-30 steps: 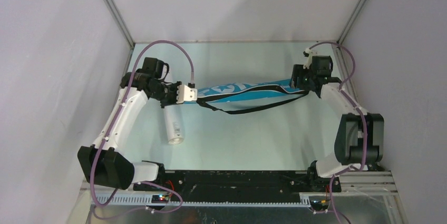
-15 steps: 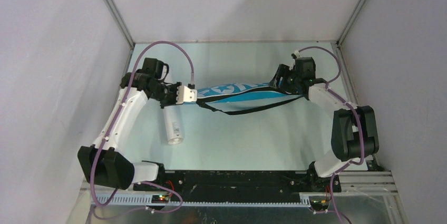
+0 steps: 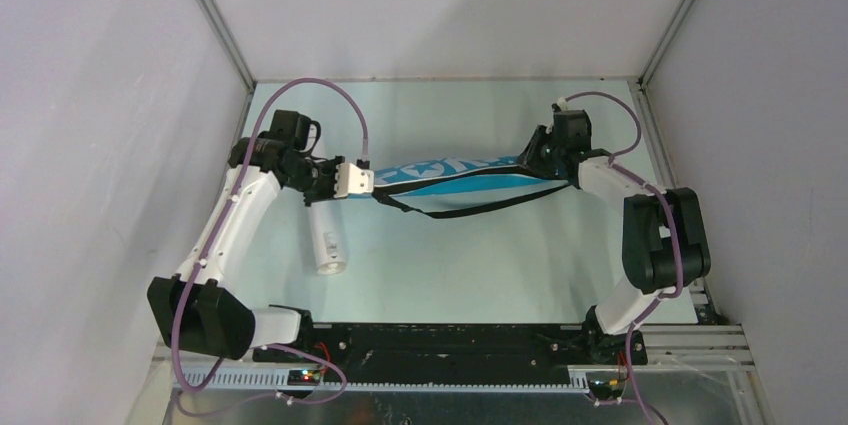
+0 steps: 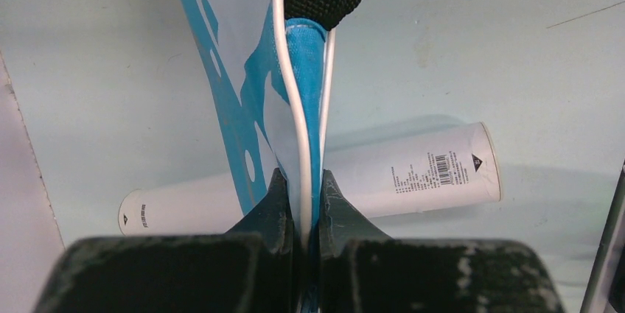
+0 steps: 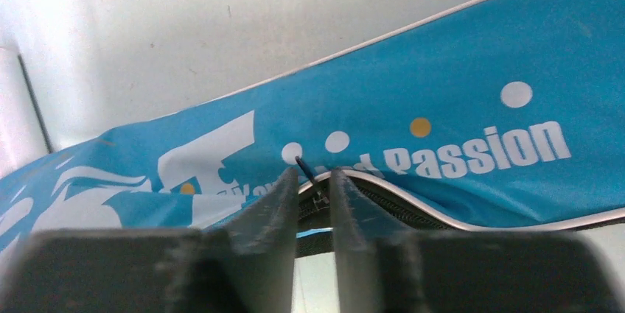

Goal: Pack up the badminton gear

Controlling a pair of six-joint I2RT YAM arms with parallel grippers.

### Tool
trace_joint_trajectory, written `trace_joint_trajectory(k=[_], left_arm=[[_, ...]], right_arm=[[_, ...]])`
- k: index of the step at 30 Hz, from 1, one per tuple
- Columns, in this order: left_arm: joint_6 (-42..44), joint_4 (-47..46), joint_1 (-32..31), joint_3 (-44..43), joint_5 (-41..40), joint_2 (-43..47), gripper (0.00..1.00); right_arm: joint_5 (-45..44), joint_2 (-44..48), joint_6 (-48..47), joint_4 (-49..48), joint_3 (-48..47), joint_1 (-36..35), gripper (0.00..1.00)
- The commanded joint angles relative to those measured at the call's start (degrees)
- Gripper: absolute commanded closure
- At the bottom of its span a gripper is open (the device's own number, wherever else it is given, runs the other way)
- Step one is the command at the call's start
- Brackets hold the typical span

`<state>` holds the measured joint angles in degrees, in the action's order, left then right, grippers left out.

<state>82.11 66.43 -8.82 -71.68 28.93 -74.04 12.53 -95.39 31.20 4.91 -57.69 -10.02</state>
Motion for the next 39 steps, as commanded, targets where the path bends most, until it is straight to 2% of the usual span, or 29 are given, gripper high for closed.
trace_joint_trajectory(k=[1, 3, 12, 19, 24, 29, 33, 36, 39], left_arm=[[1.62, 4.63, 0.21, 0.54, -2.15, 0.74, 1.0], [1.3, 4.5, 0.21, 0.64, -2.32, 0.74, 1.0], [0.06, 3.21, 0.14, 1.46, -3.76, 1.05, 1.0], [-0.68, 2.65, 0.26, 2.27, -5.09, 2.25, 1.0], [-1.66, 1.99, 0.47, 1.75, -3.76, 3.42, 1.0], [-5.32, 0.48, 1.54, -0.12, 1.12, 3.76, 1.0], [-5.48, 3.91, 3.68, -5.02, 5.44, 1.89, 1.0], [-4.64, 7.08, 4.54, -7.62, 5.78, -0.84, 1.0], [-3.74, 9.63, 5.51, -9.72, 5.08, -2.73, 1.0]], right_arm=[[-3.98, -0.81, 2.71, -1.82, -0.6, -0.36, 0.89], [-6.46, 0.07, 2.88, -1.25, -0.21, -0.31, 1.0], [-25.27, 5.32, -3.6, 3.0, 2.35, -0.36, 1.0], [-36.15, 5.96, -8.05, 7.42, 2.3, 0.11, 1.0], [-37.0, 4.97, -11.78, 9.4, 0.46, 3.95, 1.0], [-42.59, 3.77, -20.01, 3.28, 0.31, 6.56, 1.0], [-45.25, 1.71, -25.28, -1.5, 0.3, 9.26, 1.0], [-43.35, 0.78, -26.21, -3.46, -0.96, 13.22, 1.0], [-45.93, 0.84, -29.53, -4.12, -2.8, 14.58, 1.0]])
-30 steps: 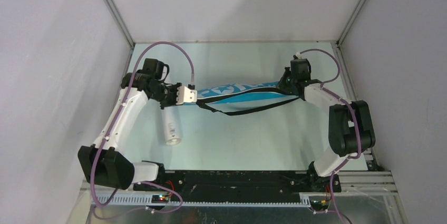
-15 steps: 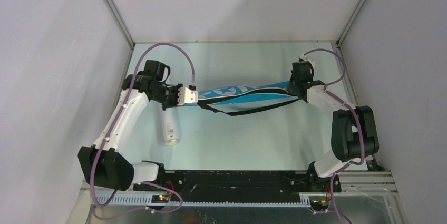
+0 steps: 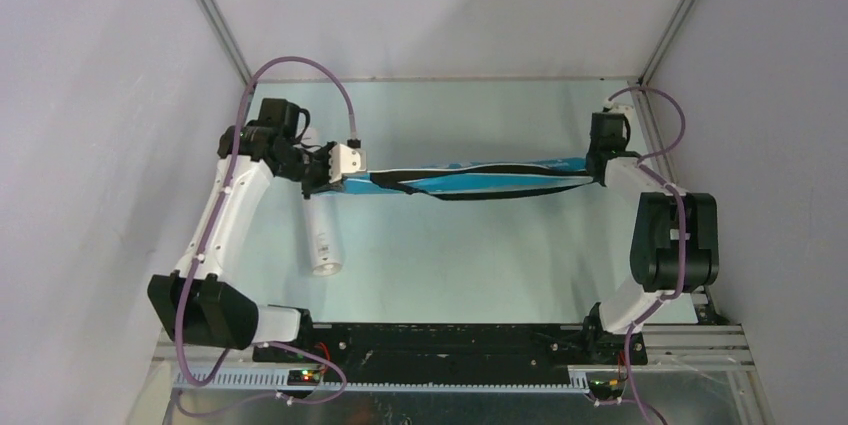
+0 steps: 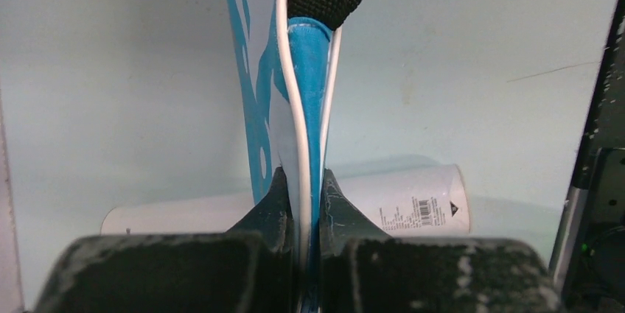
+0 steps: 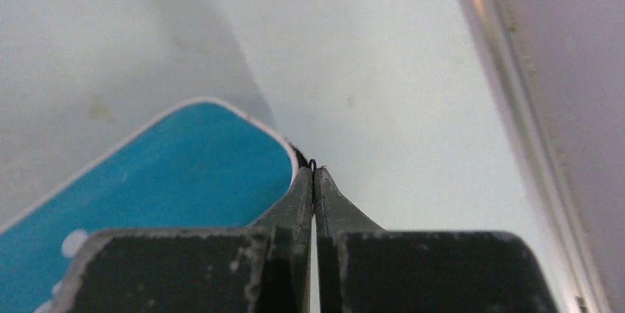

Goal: Pack up the badminton gear

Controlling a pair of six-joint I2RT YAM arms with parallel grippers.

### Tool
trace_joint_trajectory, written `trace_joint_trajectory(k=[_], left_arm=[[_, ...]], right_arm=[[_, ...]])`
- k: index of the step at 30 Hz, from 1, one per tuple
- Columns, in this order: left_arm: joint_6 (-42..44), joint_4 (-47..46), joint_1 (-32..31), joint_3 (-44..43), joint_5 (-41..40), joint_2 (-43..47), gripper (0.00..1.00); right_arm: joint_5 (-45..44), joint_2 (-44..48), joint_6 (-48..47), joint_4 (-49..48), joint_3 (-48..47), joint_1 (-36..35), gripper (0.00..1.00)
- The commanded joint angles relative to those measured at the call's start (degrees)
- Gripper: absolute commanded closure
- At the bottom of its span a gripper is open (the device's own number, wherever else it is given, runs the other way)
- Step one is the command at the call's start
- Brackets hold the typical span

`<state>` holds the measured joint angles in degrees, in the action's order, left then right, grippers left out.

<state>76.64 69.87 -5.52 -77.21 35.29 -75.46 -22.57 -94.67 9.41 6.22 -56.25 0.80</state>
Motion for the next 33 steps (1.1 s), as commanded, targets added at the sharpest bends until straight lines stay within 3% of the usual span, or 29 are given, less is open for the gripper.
trace_joint_trajectory(k=[1, 7, 9, 12, 14, 16, 17, 19, 20, 22, 23, 24, 26, 29, 33], left_arm=[[1.77, 6.62, 2.78, -4.58, -1.36, -2.05, 1.0], [4.37, 9.38, 3.41, -6.22, 1.45, -3.92, 1.0], [4.78, 9.88, 3.45, -6.72, 1.99, -4.62, 1.0], [5.32, 11.46, 3.51, -7.93, 3.31, -5.5, 1.0], [5.6, 11.27, 3.5, -8.21, 4.22, -5.85, 1.0], [7.06, 11.79, 3.5, -9.04, 6.03, -6.36, 1.0], [7.7, 12.25, 3.43, -9.47, 6.73, -6.58, 1.0], [8.73, 12.37, 3.14, -11.84, 9.57, -7.34, 1.0], [9.61, 12.52, 2.7, -12.44, 9.9, -8.04, 1.0], [11.77, 13.69, 1.53, -14.1, 9.59, -9.17, 1.0], [12.17, 13.93, 0.98, -14.61, 8.36, -9.35, 1.0], [11.96, 13.6, -0.43, -14.62, 7.68, -9.59, 1.0], [11.11, 11.65, -2.04, -14.0, 6.15, -9.25, 1.0], [12.01, 10.19, -3.03, -12.62, 6.3, -8.05, 1.0], [8.81, 6.2, -3.64, -11.79, 6.6, -7.28, 1.0]], right_arm=[[-10.3, 0.07, -9.83, -7.91, -4.32, 4.12, 1.0], [-3.42, -5.14, -13.52, -9.8, -6.25, 9.26, 1.0], [3.33, -7.44, -15.8, -6.06, -8.52, 11.25, 1.0], [7.23, -11.9, -20.21, 2.66, -14.13, 13.12, 1.0], [10.15, -11.34, -21.72, 3.42, -14.53, 13.29, 1.0], [15.72, -7.91, -21.99, 1.79, -13.35, 13.0, 0.9], [21.14, -4.43, -22.12, 1.26, -12.92, 12.36, 0.71], [29.74, 1.91, -24.77, 0.03, -11.23, 10.54, 0.49], [32.7, 4.21, -25.96, -1.47, -10.58, 9.66, 0.43], [50.78, 11.38, -30.01, -2.26, -8.66, 5.87, 0.16], [55.83, 14.79, -32.82, -2.26, -7.88, 4.6, 0.04], [65.25, 16.06, -35.0, -0.18, -7.81, 1.52, 0.03], [71.84, 18.14, -44.71, 5.52, -7.73, -5.44, 0.01], [70.3, 17.81, -60.16, 16.5, -8.7, -14.99, 0.01], [71.12, 15.4, -66.92, 23.76, -10.71, -26.38, 0.01]])
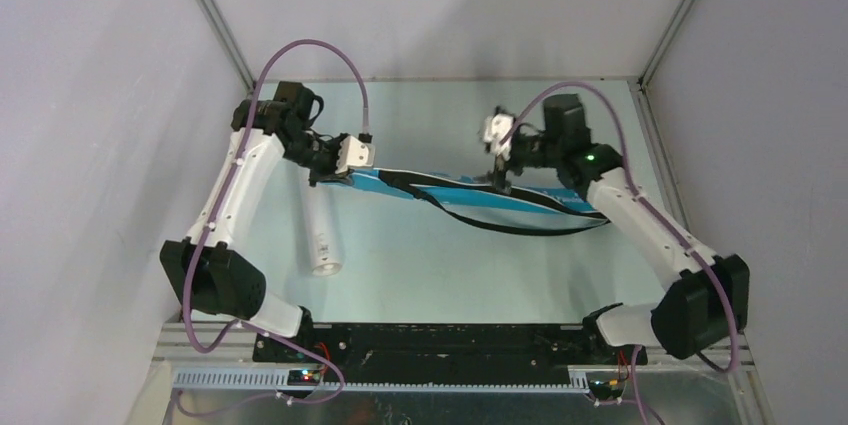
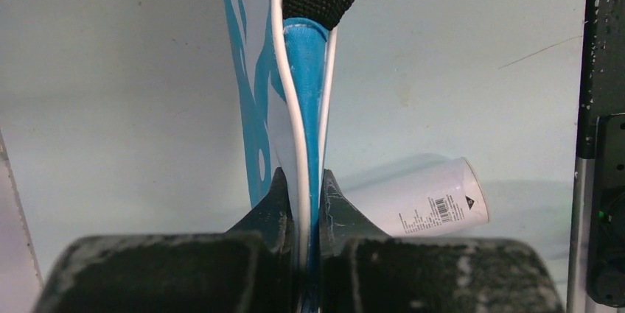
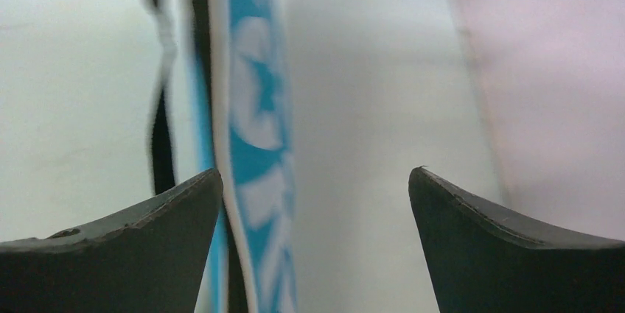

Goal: Pack up the badminton gear

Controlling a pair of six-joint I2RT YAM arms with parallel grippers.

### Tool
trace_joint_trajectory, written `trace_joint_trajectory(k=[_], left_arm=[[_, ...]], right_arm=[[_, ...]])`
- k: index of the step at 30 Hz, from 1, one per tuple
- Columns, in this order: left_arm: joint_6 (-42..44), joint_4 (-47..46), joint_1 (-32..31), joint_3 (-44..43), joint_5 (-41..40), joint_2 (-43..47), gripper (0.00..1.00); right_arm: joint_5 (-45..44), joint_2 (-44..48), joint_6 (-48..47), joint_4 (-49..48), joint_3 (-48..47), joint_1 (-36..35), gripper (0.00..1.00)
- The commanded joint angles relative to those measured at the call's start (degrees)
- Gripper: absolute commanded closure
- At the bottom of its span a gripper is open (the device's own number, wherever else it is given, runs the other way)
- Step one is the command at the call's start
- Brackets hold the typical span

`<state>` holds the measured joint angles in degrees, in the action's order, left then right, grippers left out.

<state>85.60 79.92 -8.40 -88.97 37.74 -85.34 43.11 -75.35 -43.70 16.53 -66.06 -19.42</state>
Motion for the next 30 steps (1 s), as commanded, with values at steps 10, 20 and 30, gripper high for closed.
trace_joint_trajectory(k=[10, 20, 30], left_arm=[[-0.57, -4.09, -1.95, 0.42, 4.28, 4.38, 1.0], [-61.0, -71.28, -2.85, 13.88, -17.09, 22.24, 0.0], [-96.71, -76.36, -5.53, 25.07, -56.05, 43.05, 0.0]], right_arm=[[-7.31, -12.62, -6.06, 5.45, -1.38, -11.15, 0.22], [-17.25, -4.84, 33.73, -15.54, -6.71, -9.36, 1.0], [-7.64, -10.4, 75.54, -13.58, -23.48, -8.8, 1.0]])
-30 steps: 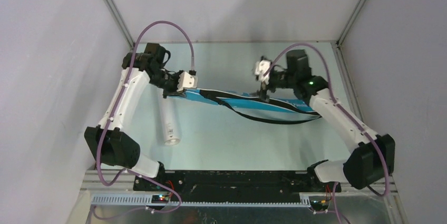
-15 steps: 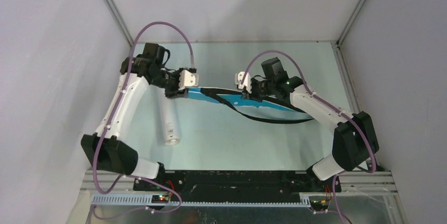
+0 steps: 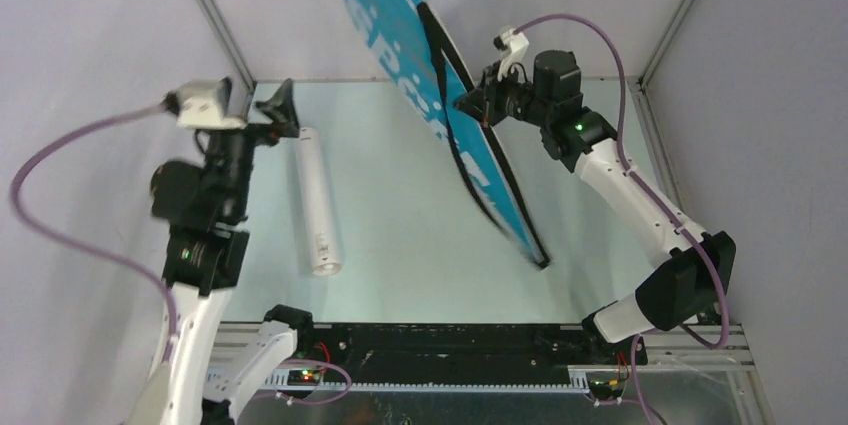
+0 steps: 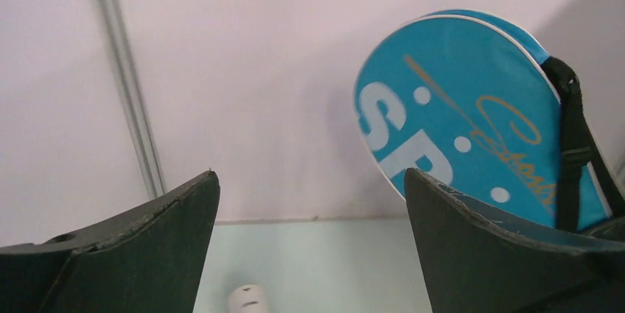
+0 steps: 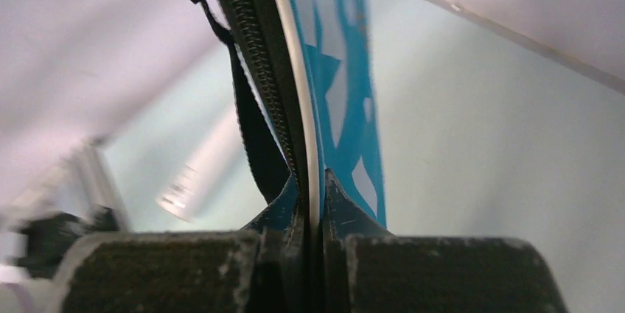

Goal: Pack up the badminton gear

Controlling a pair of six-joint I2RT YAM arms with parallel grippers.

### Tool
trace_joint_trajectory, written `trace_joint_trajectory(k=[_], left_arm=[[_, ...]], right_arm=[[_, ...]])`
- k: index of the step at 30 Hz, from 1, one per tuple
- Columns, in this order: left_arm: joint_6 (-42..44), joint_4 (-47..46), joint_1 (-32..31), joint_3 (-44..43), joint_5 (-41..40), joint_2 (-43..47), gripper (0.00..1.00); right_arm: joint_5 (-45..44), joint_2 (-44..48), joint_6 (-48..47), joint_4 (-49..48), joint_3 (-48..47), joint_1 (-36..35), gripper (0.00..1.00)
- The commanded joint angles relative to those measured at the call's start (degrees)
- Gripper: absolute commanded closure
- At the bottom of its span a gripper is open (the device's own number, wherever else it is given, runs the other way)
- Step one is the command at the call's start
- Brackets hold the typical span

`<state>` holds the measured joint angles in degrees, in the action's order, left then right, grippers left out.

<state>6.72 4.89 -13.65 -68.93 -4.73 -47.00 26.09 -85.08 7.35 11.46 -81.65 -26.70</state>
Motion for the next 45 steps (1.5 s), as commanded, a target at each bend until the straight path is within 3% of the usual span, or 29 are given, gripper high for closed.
trace_joint_trajectory(k=[1, 5, 9, 14, 20, 22, 23, 24, 25, 26, 28, 33, 36, 45], left_arm=[[-19.13, 1.72, -0.25, 6.04, -17.29, 5.89, 0.0], [-27.14, 12.1, -0.38, 11.88, -27.19, 6.58, 0.0], [-34.3, 15.44, -2.28, 19.24, -33.19, 6.63, 0.0], [-38.41, 14.82, -2.36, 27.13, -30.58, 7.06, 0.0], [-40.21, 14.33, -2.35, 30.45, -32.39, 5.26, 0.0], [-40.13, 13.91, -2.37, 30.84, -33.02, 4.92, 0.0], [-40.12, 13.87, -2.36, 30.88, -33.35, 4.69, 0.0], [-40.25, 14.17, -2.37, 30.79, -34.14, 4.53, 0.0], [-40.31, 14.4, -2.36, 30.5, -34.48, 4.26, 0.0], [-40.3, 14.88, -2.35, 30.29, -34.93, 4.14, 0.0], [-40.27, 15.45, -2.35, 29.74, -35.38, 4.2, 0.0], [-40.03, 17.68, -2.35, 28.13, -39.0, 6.21, 0.0], [-40.04, 17.98, -2.35, 28.04, -40.59, 7.87, 0.0], [-37.77, 11.66, -2.42, 33.21, -41.15, 10.64, 0.0]], right_arm=[[12.27, -2.34, 27.51, -9.68, -8.52, -1.87, 1.0], [14.05, -8.49, 37.62, -12.0, -12.4, -3.38, 1.0], [19.01, -15.9, 48.95, -19.56, -8.26, -3.16, 1.0], [10.24, -25.83, 45.4, -20.42, -5.19, -1.93, 1.0], [8.36, -37.66, 43.57, -24.05, -7.91, -2.33, 1.0], [7.25, -40.07, 38.68, -19.41, -12.81, -2.75, 0.82], [6.0, -40.51, 37.2, -15.47, -13.7, -2.94, 0.64], [2.11, -40.67, 34.7, -13.6, -14.66, -2.89, 0.55], [-0.39, -40.33, 34.11, -9.65, -14.58, -2.5, 0.37], [-4.26, -38.91, 33.29, -8.62, -13.56, -2.22, 0.13], [-10.57, -35.31, 31.51, -7.09, -10.6, -1.15, 0.02], [-34.69, -21.18, 24.77, 1.59, -2.98, 1.52, 0.0], [-44.89, -11.11, 24.35, 1.64, 7.66, 5.5, 0.01], [-57.89, 29.41, 10.91, -20.06, 47.63, 13.66, 0.01]])
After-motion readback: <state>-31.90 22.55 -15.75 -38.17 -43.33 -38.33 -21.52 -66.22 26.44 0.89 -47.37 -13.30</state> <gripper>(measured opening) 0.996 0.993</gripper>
